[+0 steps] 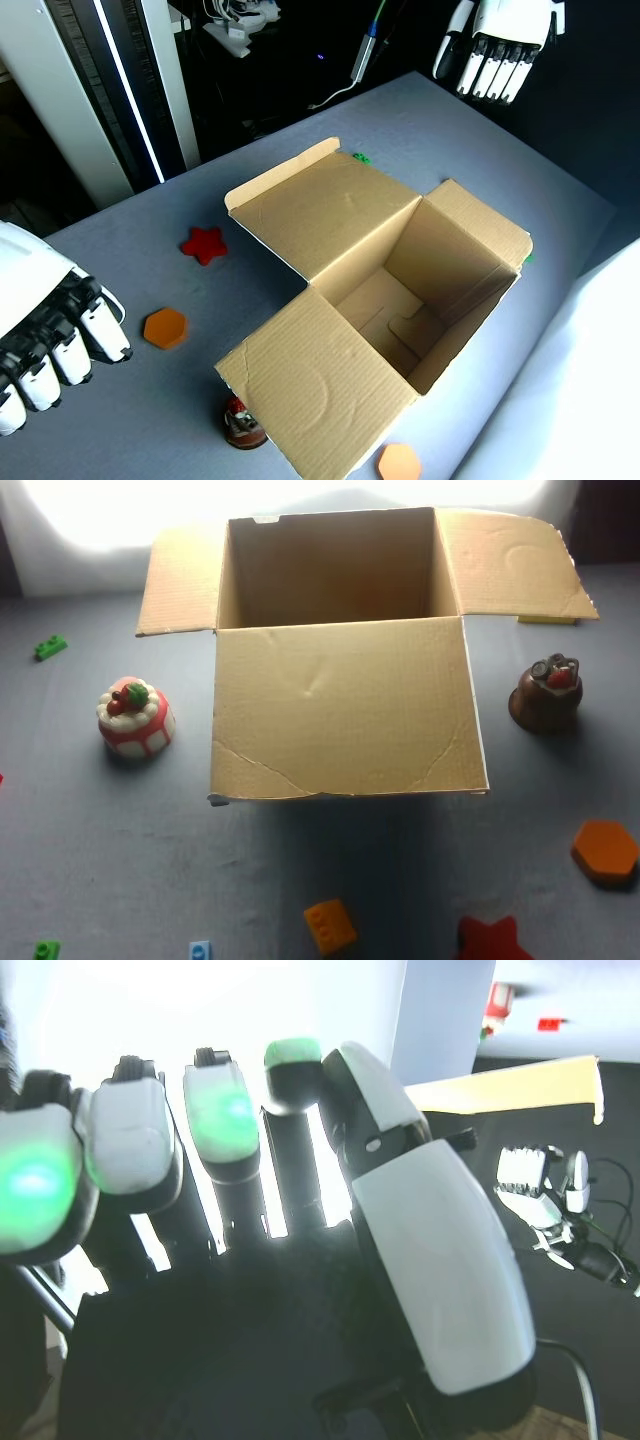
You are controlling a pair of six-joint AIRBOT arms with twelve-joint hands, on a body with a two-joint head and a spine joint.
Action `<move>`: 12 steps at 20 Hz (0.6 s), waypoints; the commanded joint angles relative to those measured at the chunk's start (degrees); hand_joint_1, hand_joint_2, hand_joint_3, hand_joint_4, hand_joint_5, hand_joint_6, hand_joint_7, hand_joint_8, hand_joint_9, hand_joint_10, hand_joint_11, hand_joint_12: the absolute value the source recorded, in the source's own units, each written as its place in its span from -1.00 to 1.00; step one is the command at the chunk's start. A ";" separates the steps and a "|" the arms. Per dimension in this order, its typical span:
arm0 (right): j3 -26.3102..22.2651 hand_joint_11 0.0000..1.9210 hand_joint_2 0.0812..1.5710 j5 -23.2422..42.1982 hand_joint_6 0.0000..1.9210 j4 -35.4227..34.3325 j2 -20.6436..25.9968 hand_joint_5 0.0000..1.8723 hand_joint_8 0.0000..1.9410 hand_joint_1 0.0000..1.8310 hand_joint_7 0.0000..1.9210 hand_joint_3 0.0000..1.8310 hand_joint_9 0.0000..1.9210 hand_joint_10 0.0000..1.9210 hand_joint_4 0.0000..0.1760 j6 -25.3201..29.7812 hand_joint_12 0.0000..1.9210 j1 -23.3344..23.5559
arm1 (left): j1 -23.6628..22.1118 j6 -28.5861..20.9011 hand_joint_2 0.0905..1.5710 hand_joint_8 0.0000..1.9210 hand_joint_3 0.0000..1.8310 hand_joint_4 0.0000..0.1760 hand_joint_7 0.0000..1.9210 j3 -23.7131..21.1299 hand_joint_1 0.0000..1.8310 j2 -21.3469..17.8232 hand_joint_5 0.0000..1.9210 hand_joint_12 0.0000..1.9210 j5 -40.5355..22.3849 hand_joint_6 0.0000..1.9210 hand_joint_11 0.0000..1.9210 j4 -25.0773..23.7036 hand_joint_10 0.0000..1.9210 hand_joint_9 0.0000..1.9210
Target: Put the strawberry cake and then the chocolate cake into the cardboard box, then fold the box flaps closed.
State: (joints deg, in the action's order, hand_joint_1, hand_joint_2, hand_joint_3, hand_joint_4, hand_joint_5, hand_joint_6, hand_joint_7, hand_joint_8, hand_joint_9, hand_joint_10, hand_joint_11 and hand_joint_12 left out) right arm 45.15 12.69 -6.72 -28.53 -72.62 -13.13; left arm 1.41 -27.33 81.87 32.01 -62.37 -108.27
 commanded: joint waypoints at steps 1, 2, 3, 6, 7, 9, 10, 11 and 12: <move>0.01 -1.00 0.47 6.56 -0.99 -0.13 0.76 -0.98 -1.00 -0.70 -0.90 -0.97 -0.91 -0.96 -0.82 -1.44 -0.68 0.22 | -0.75 -0.12 0.49 -1.00 -0.98 -0.39 -0.85 -0.13 -0.61 -0.52 -0.86 -0.31 -0.18 -1.00 -1.00 4.81 -0.99 -0.81; -0.34 -1.00 0.47 7.14 -1.00 -0.13 0.75 -0.97 -1.00 -0.72 -0.90 -0.98 -0.91 -0.97 -0.87 -4.08 -0.65 -0.37 | -0.81 -0.15 0.50 -1.00 -0.98 -0.39 -0.87 -0.19 -0.59 -0.51 -0.88 -0.33 -0.42 -1.00 -1.00 4.81 -1.00 -0.82; -0.71 -1.00 0.48 8.62 -1.00 -0.14 0.73 -0.97 -1.00 -0.74 -0.90 -0.98 -0.90 -0.98 -0.92 -5.58 -0.65 -1.42 | -0.87 -0.30 0.49 -1.00 -0.99 -0.36 -0.88 -0.20 -0.62 -0.51 -0.89 -0.34 -0.57 -1.00 -1.00 4.81 -1.00 -0.83; -2.21 -1.00 0.48 16.10 -0.99 -10.11 0.39 -0.97 -1.00 -0.72 -0.88 -0.99 -0.89 -0.98 -0.93 -16.69 -0.63 -5.73 | -1.87 -0.57 0.48 -1.00 -1.00 -0.34 -0.89 -1.00 -0.57 -0.52 -0.89 -0.39 -1.17 -1.00 -1.00 4.64 -1.00 -0.85; -2.57 -1.00 0.48 18.26 -0.99 -13.83 -0.07 -0.97 -1.00 -0.72 -0.88 -0.99 -0.89 -0.98 -0.96 -21.20 -0.63 -6.68 | -2.37 -0.64 0.48 -1.00 -1.00 -0.37 -0.89 -1.60 -0.57 -0.59 -0.88 -0.40 -1.37 -1.00 -1.00 4.18 -1.00 -0.85; -2.67 -1.00 0.46 18.11 -0.99 -18.48 -0.65 -0.95 -1.00 -0.73 -0.87 -1.00 -0.89 -0.99 -0.89 -25.14 -0.66 -7.33 | -2.84 -0.66 0.47 -1.00 -1.00 -0.44 -0.90 -3.04 -0.55 -0.98 -0.87 -0.46 -1.70 -1.00 -1.00 3.14 -1.00 -0.86; -2.67 -1.00 0.45 17.38 -0.99 -19.48 -0.66 -0.95 -1.00 -0.72 -0.86 -1.00 -0.88 -0.99 -0.88 -25.17 -0.69 -7.28 | -3.20 -0.91 0.46 -1.00 -1.00 -0.42 -0.90 -3.50 -0.55 -1.05 -0.87 -0.46 -1.80 -1.00 -1.00 1.92 -1.00 -0.87; -2.68 -1.00 0.43 16.84 -1.00 -20.41 -0.67 -0.96 -1.00 -0.71 -0.87 -1.00 -0.88 -0.99 -0.89 -25.17 -0.71 -7.12 | -3.54 -1.23 0.46 -1.00 -1.00 -0.42 -0.91 -3.84 -0.55 -1.12 -0.89 -0.48 -1.82 -1.00 -1.00 0.75 -1.00 -0.87; -2.68 -1.00 0.42 16.61 -1.00 -21.26 -0.69 -0.97 -1.00 -0.71 -0.88 -1.00 -0.89 -1.00 -0.89 -25.17 -0.71 -6.96 | -3.54 -1.28 0.45 -1.00 -1.00 -0.40 -0.91 -3.95 -0.54 -1.18 -0.89 -0.48 -1.82 -1.00 -1.00 0.60 -1.00 -0.87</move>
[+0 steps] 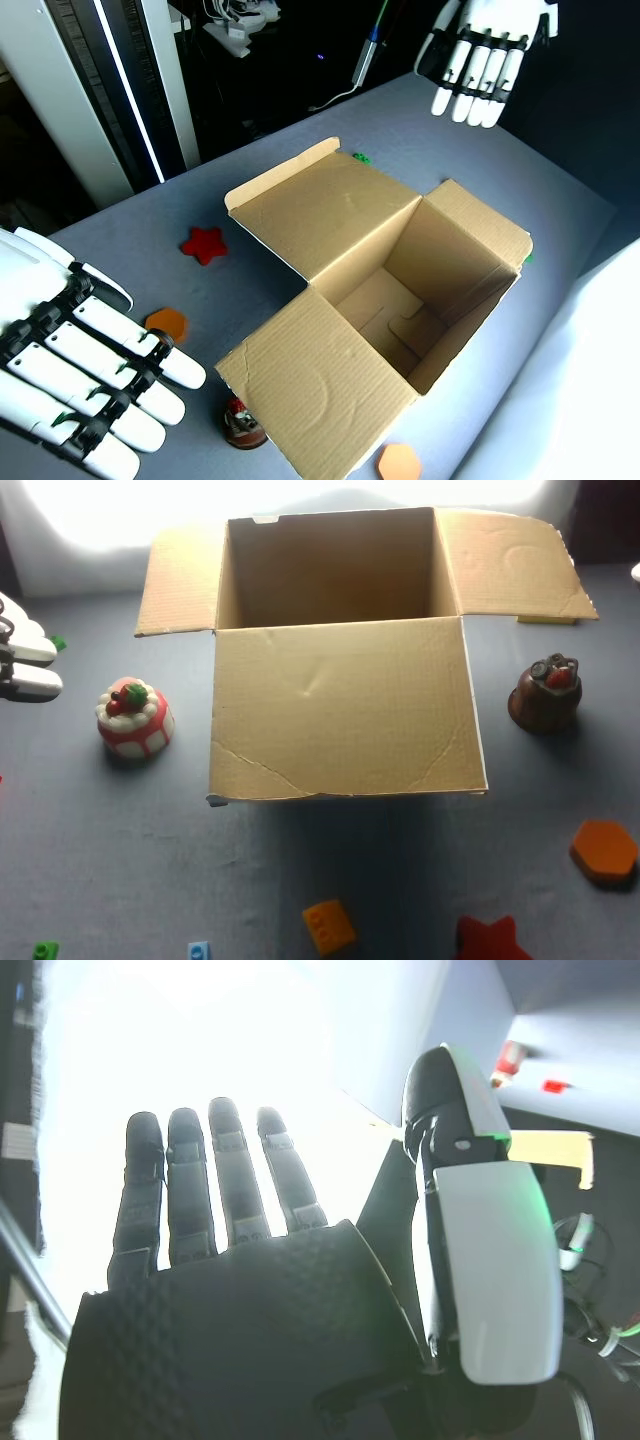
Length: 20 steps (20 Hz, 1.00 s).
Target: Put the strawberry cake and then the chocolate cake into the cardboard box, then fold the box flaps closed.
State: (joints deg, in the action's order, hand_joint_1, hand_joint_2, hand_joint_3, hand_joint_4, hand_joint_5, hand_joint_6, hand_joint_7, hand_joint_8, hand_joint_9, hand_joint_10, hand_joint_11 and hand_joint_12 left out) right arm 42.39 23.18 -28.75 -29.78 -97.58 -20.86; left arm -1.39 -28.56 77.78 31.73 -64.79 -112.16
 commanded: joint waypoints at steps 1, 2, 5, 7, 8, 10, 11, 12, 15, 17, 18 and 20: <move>0.07 -1.00 0.39 5.97 -1.00 -0.22 0.55 -0.98 -1.00 -0.65 -0.89 -1.00 -0.89 -1.00 -0.91 -0.21 -0.76 0.93 | -0.74 -0.06 0.42 -1.00 -1.00 -0.39 -0.93 0.15 -0.50 -0.92 -0.90 -0.50 0.61 -1.00 -1.00 4.23 -1.00 -0.88; 0.08 -1.00 0.36 5.49 -1.00 -1.57 0.55 -0.99 -1.00 -0.60 -0.91 -1.00 -0.91 -1.00 -0.90 -0.22 -0.77 1.16 | -0.74 -0.06 0.40 -1.00 -1.00 -0.39 -0.95 0.24 -0.50 -0.93 -0.93 -0.54 0.61 -1.00 -1.00 3.65 -1.00 -0.90; 0.08 -1.00 0.23 1.62 -1.00 -4.95 0.50 -1.00 -1.00 -0.28 -0.96 -1.00 -0.94 -1.00 -0.76 -0.22 -0.92 2.58 | -0.75 -0.45 0.31 -1.00 -1.00 -0.28 -0.98 0.67 -0.36 -0.94 -0.99 -0.53 0.45 -1.00 -1.00 2.99 -1.00 -0.92; 0.08 -0.99 0.18 -1.45 -1.00 -5.33 0.49 -1.00 -0.99 0.02 -0.94 -1.00 -0.94 -1.00 -0.60 -0.21 -0.99 4.30 | 0.64 -0.22 0.31 -1.00 -1.00 -0.04 -1.00 0.89 -0.27 -0.92 -1.00 -0.64 0.51 -1.00 -1.00 3.77 -1.00 -0.95; 0.08 -1.00 0.17 -1.52 -1.00 -5.48 0.46 -1.00 -0.99 0.13 -0.93 -1.00 -0.95 -1.00 -0.50 -0.19 -1.00 4.48 | 2.16 0.26 0.30 -1.00 -1.00 -0.04 -1.00 0.92 -0.11 -0.88 -1.00 -0.65 0.89 -1.00 -1.00 4.94 -1.00 -0.95; 0.07 -1.00 0.10 -1.49 -1.00 -5.48 0.43 -1.00 -1.00 0.27 -0.95 -1.00 -0.97 -1.00 -0.49 -0.21 -1.00 4.59 | 5.79 2.18 0.23 -1.00 -1.00 -0.03 -1.00 0.65 0.10 -0.56 -1.00 -0.72 1.82 -1.00 -1.00 7.14 -1.00 -0.96; 0.07 -1.00 0.10 -1.47 -1.00 -5.48 0.43 -1.00 -1.00 0.30 -0.97 -1.00 -0.97 -1.00 -0.56 -0.30 -1.00 4.57 | 7.38 3.41 0.22 -1.00 -1.00 -0.03 -1.00 0.43 0.14 -0.31 -1.00 -0.73 2.16 -1.00 -1.00 8.56 -1.00 -0.96; 0.07 -1.00 0.10 -1.41 -1.00 -5.48 0.43 -1.00 -1.00 0.32 -0.98 -1.00 -0.98 -1.00 -0.62 -0.48 -1.00 4.56 | 9.48 5.21 0.21 -1.00 -1.00 -0.02 -1.00 0.16 0.16 0.06 -1.00 -0.79 2.77 -1.00 -1.00 10.57 -1.00 -0.99; 0.06 -1.00 0.13 -1.20 -1.00 -5.48 0.43 -1.00 -1.00 0.34 -1.00 -1.00 -1.00 -1.00 -0.67 -0.48 -1.00 4.54 | 14.65 7.99 0.20 -1.00 -1.00 -0.03 -1.00 -0.13 0.17 1.29 -1.00 -0.88 4.47 -1.00 -1.00 15.60 -1.00 -1.00; 0.00 -1.00 0.17 -1.19 -1.00 -5.48 0.42 -1.00 -1.00 0.32 -1.00 -1.00 -1.00 -1.00 -0.73 -0.48 -1.00 4.54 | 18.81 10.61 0.23 -1.00 -1.00 -0.14 -1.00 -0.34 0.14 2.45 -1.00 -0.85 5.49 -1.00 -1.00 19.10 -1.00 -1.00; -0.04 -1.00 0.17 -1.17 -1.00 -5.48 0.43 -1.00 -1.00 0.27 -1.00 -1.00 -1.00 -1.00 -0.80 -0.49 -1.00 4.54 | 20.81 11.54 0.22 -1.00 -1.00 -0.11 -1.00 -0.39 0.13 3.04 -1.00 -0.89 5.95 -1.00 -1.00 21.06 -1.00 -1.00; -0.07 -1.00 0.18 -1.10 -1.00 -5.48 0.43 -1.00 -1.00 0.27 -1.00 -1.00 -1.00 -1.00 -0.86 -0.54 -1.00 4.53 | 24.59 13.37 0.22 -1.00 -1.00 -0.10 -1.00 -0.40 0.13 4.40 -1.00 -0.86 7.02 -1.00 -1.00 25.57 -1.00 -1.00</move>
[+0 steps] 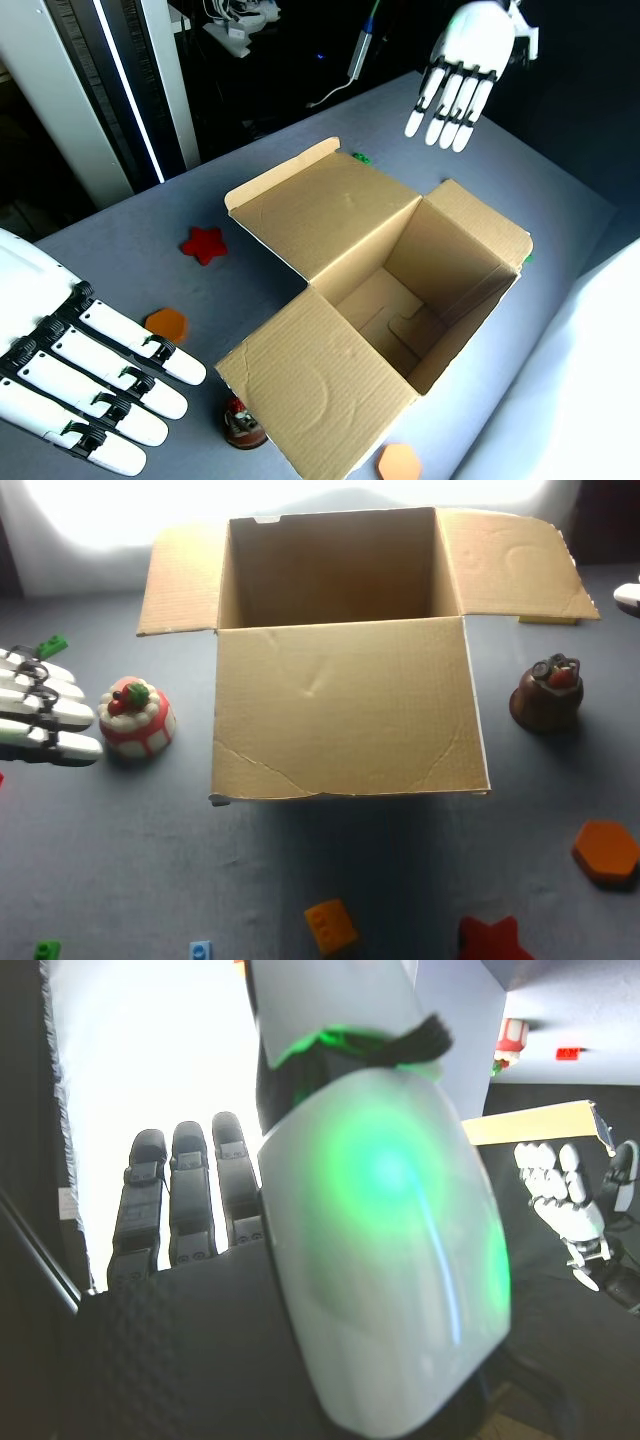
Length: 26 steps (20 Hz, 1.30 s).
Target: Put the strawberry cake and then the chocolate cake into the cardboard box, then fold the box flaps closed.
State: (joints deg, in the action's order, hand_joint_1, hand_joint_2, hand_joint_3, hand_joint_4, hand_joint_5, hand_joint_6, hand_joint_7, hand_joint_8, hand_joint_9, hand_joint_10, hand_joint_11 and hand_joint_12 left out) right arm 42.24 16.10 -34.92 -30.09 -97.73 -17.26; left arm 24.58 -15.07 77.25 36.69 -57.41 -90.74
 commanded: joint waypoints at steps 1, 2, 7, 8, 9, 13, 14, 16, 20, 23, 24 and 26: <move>0.09 -1.00 0.18 6.04 -1.00 0.69 0.74 -1.00 -1.00 0.26 -1.00 -1.00 -1.00 -1.00 -0.83 -0.41 -1.00 0.90 | -0.03 1.20 0.23 -1.00 -1.00 -0.08 -1.00 0.11 0.14 0.10 -1.00 -0.87 -0.04 -1.00 -1.00 5.23 -1.00 -1.00; 0.09 -1.00 0.19 6.07 -1.00 0.69 0.74 -1.00 -1.00 0.27 -1.00 -1.00 -1.00 -1.00 -0.81 -0.43 -1.00 0.89 | 0.82 2.90 0.24 -1.00 -1.00 -0.16 -1.00 0.17 0.12 0.95 -1.00 -0.86 -0.02 -1.00 -1.00 5.87 -1.00 -1.00; 0.01 -1.00 0.19 6.30 -1.00 0.69 0.74 -1.00 -1.00 0.28 -1.00 -1.00 -1.00 -1.00 -0.69 -0.53 -1.00 0.91 | 3.21 4.29 0.24 -1.00 -1.00 -0.17 -1.00 3.46 0.15 6.43 -1.00 -0.89 0.10 -1.00 -1.00 8.62 -1.00 -1.00; 0.01 -1.00 0.19 6.30 -1.00 0.69 0.74 -1.00 -1.00 0.28 -1.00 -1.00 -1.00 -1.00 -0.68 -0.53 -1.00 0.92 | 3.99 4.29 0.24 -1.00 -1.00 -0.17 -1.00 4.47 0.17 7.53 -1.00 -0.87 0.39 -1.00 -1.00 9.20 -1.00 -1.00; -0.01 -1.00 0.19 6.31 -1.00 0.69 0.74 -1.00 -1.00 0.30 -1.00 -1.00 -1.00 -1.00 -0.68 -0.54 -1.00 0.92 | 4.32 4.29 0.24 -1.00 -1.00 -0.15 -1.00 5.13 0.20 8.27 -1.00 -0.89 0.84 -1.00 -1.00 9.46 -1.00 -1.00; -0.05 -1.00 0.19 6.39 -1.00 0.69 0.74 -1.00 -1.00 0.33 -1.00 -1.00 -1.00 -1.00 -0.63 -0.66 -1.00 0.93 | 4.64 4.27 0.21 -1.00 -1.00 -0.17 -1.00 7.61 0.21 11.37 -1.00 -0.88 2.62 -1.00 -1.00 10.79 -1.00 -1.00; -0.11 -1.00 0.19 6.39 -1.00 0.69 0.74 -1.00 -1.00 0.35 -1.00 -1.00 -1.00 -1.00 -0.59 -0.67 -1.00 0.94 | 4.63 4.24 0.22 -1.00 -1.00 -0.12 -1.00 8.11 0.24 12.14 -1.00 -0.82 3.06 -1.00 -1.00 10.81 -1.00 -1.00; -0.21 -1.00 0.19 6.40 -1.00 0.69 0.74 -1.00 -1.00 0.37 -1.00 -1.00 -1.00 -1.00 -0.60 -0.74 -1.00 0.98 | 4.63 3.68 0.19 -1.00 -1.00 -0.12 -1.00 9.18 0.20 13.41 -1.00 -0.72 3.94 -1.00 -1.00 10.81 -1.00 -0.98; -0.22 -1.00 0.20 6.41 -1.00 0.69 0.74 -1.00 -1.00 0.34 -1.00 -0.99 -1.00 -1.00 -0.67 -0.78 -1.00 0.99 | 4.63 3.58 0.20 -1.00 -1.00 -0.06 -1.00 11.62 0.24 15.74 -1.00 -0.75 4.80 -1.00 -1.00 10.81 -1.00 -1.00; -0.30 -1.00 0.20 6.41 -1.00 0.69 0.73 -1.00 -1.00 0.33 -1.00 -1.00 -1.00 -1.00 -0.66 -0.83 -1.00 1.02 | 4.31 3.17 0.18 -1.00 -1.00 -0.05 -1.00 14.17 0.27 17.90 -1.00 -0.79 5.44 -1.00 -1.00 10.78 -1.00 -1.00; -0.35 -1.00 0.19 6.41 -1.00 0.69 0.73 -1.00 -1.00 0.34 -1.00 -1.00 -1.00 -1.00 -0.63 -0.90 -1.00 1.03 | 4.08 3.02 0.19 -1.00 -1.00 -0.05 -1.00 14.87 0.26 18.44 -1.00 -0.82 5.66 -1.00 -1.00 10.77 -1.00 -1.00; -0.41 -1.00 0.21 6.41 -1.00 0.70 0.73 -1.00 -1.00 0.33 -1.00 -0.99 -1.00 -1.00 -0.66 -0.99 -1.00 1.07 | 3.50 2.95 0.19 -1.00 -1.00 -0.08 -1.00 16.51 0.26 19.77 -1.00 -0.81 6.10 -1.00 -1.00 10.48 -1.00 -1.00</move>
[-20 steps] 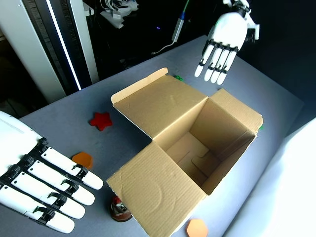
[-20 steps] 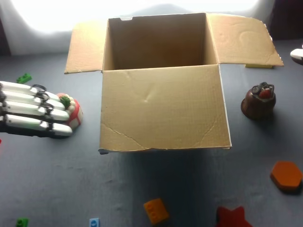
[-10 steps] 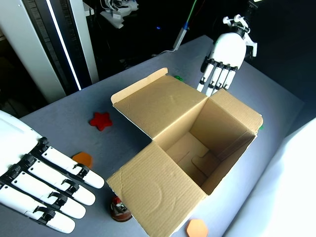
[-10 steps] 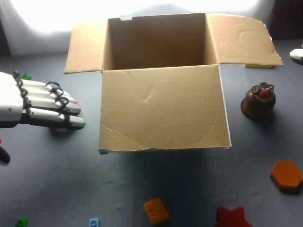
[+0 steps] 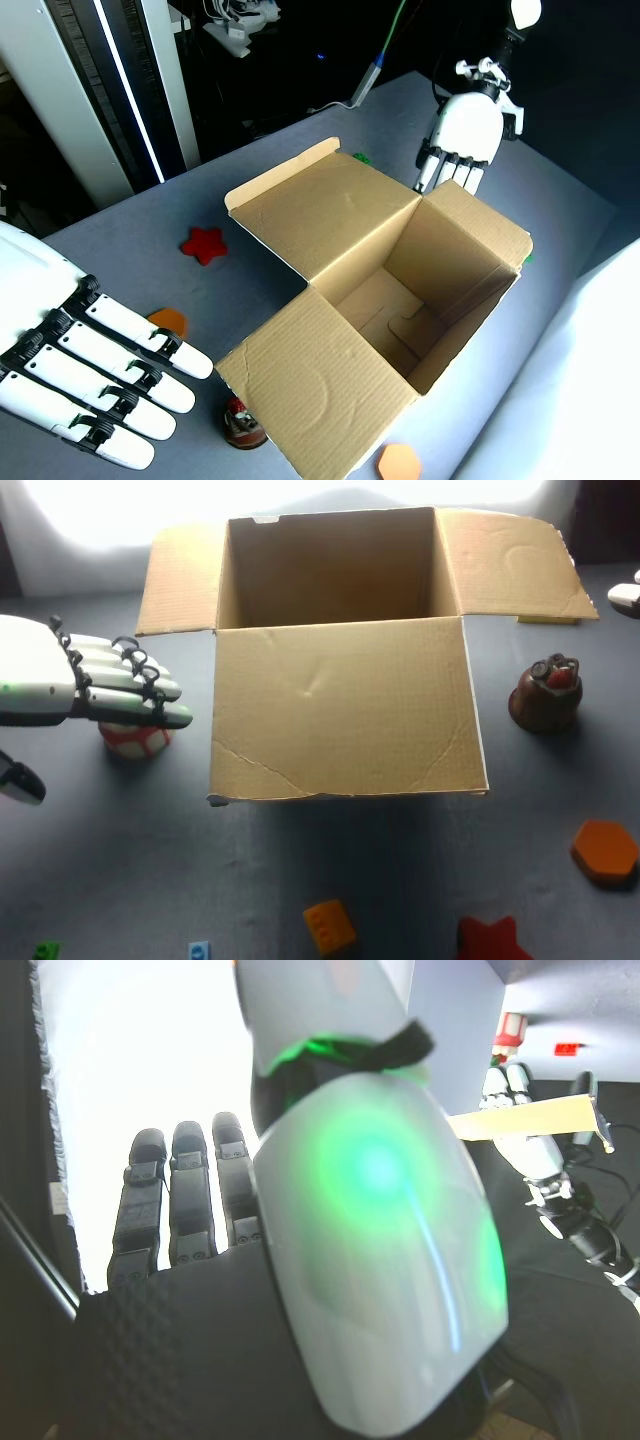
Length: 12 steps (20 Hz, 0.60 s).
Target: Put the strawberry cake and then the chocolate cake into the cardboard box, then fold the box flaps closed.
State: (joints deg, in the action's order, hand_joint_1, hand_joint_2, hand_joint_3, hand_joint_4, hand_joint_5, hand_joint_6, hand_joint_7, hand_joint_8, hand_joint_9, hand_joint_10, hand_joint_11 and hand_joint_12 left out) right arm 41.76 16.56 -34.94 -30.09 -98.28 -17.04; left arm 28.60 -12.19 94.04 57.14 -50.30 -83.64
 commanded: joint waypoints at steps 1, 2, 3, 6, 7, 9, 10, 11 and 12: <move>0.07 -1.00 0.21 5.95 -1.00 0.72 0.73 -1.00 -1.00 0.32 -1.00 -0.99 -1.00 -1.00 -0.69 -0.45 -1.00 0.86 | -0.72 0.04 0.19 -1.00 -1.00 -0.09 -1.00 0.64 0.25 0.04 -1.00 -0.80 -0.86 -1.00 -1.00 3.24 -1.00 -1.00; 0.07 -1.00 0.21 5.95 -1.00 0.72 0.73 -1.00 -1.00 0.32 -1.00 -0.99 -1.00 -1.00 -0.69 -0.45 -1.00 0.87 | -0.86 0.04 0.19 -1.00 -1.00 -0.09 -1.00 1.70 0.25 0.83 -1.00 -0.80 -0.71 -1.00 -1.00 3.23 -1.00 -1.00; 0.07 -1.00 0.21 5.95 -1.00 0.72 0.73 -1.00 -1.00 0.32 -1.00 -0.99 -1.00 -1.00 -0.69 -0.46 -1.00 0.87 | -0.87 0.04 0.19 -1.00 -1.00 -0.09 -1.00 2.57 0.24 1.47 -0.99 -0.80 -0.55 -1.00 -1.00 3.23 -1.00 -1.00; 0.07 -1.00 0.20 5.95 -1.00 0.72 0.73 -1.00 -1.00 0.32 -1.00 -1.00 -1.00 -1.00 -0.65 -0.49 -1.00 0.89 | -0.87 -0.05 0.21 -1.00 -1.00 -0.12 -1.00 5.12 0.25 3.35 -1.00 -0.80 -0.47 -1.00 -1.00 2.96 -1.00 -1.00; 0.07 -1.00 0.21 5.95 -1.00 0.72 0.73 -1.00 -1.00 0.31 -1.00 -0.99 -1.00 -1.00 -0.63 -0.49 -1.00 0.91 | -0.87 -0.05 0.20 -1.00 -1.00 -0.20 -1.00 6.21 0.27 4.16 -0.99 -0.80 -0.47 -1.00 -1.00 2.79 -1.00 -1.00; 0.07 -1.00 0.20 5.95 -1.00 0.72 0.73 -1.00 -1.00 0.32 -1.00 -1.00 -1.00 -1.00 -0.61 -0.53 -1.00 0.95 | -0.86 -0.05 0.19 -1.00 -1.00 -0.12 -1.00 8.34 0.24 5.66 -1.00 -0.80 -0.48 -1.00 -1.00 2.32 -1.00 -1.00; 0.07 -1.00 0.21 5.95 -1.00 0.72 0.73 -1.00 -1.00 0.32 -1.00 -1.00 -1.00 -1.00 -0.62 -0.57 -1.00 0.95 | -0.86 -0.05 0.20 -1.00 -1.00 -0.15 -1.00 9.36 0.24 6.39 -1.00 -0.80 -0.48 -1.00 -1.00 2.32 -1.00 -1.00; 0.07 -1.00 0.22 5.95 -1.00 0.72 0.73 -1.00 -1.00 0.32 -1.00 -0.99 -1.00 -1.00 -0.60 -0.61 -1.00 0.95 | -0.86 -0.05 0.20 -1.00 -1.00 -0.18 -1.00 10.32 0.24 7.07 -1.00 -0.81 -0.48 -1.00 -1.00 2.32 -1.00 -1.00; 0.07 -1.00 0.22 5.98 -1.00 0.72 0.73 -1.00 -1.00 0.31 -1.00 -0.99 -1.00 -1.00 -0.61 -0.62 -1.00 0.97 | -0.86 -0.06 0.20 -1.00 -1.00 -0.17 -1.00 10.99 0.25 7.60 -1.00 -0.84 -0.48 -1.00 -1.00 2.32 -1.00 -1.00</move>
State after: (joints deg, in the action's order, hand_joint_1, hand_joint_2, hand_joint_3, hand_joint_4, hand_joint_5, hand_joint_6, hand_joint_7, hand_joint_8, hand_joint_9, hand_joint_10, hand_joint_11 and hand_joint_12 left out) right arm 41.76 16.56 -34.94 -30.09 -98.59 -17.04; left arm 28.21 -12.25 105.06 65.17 -49.67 -84.82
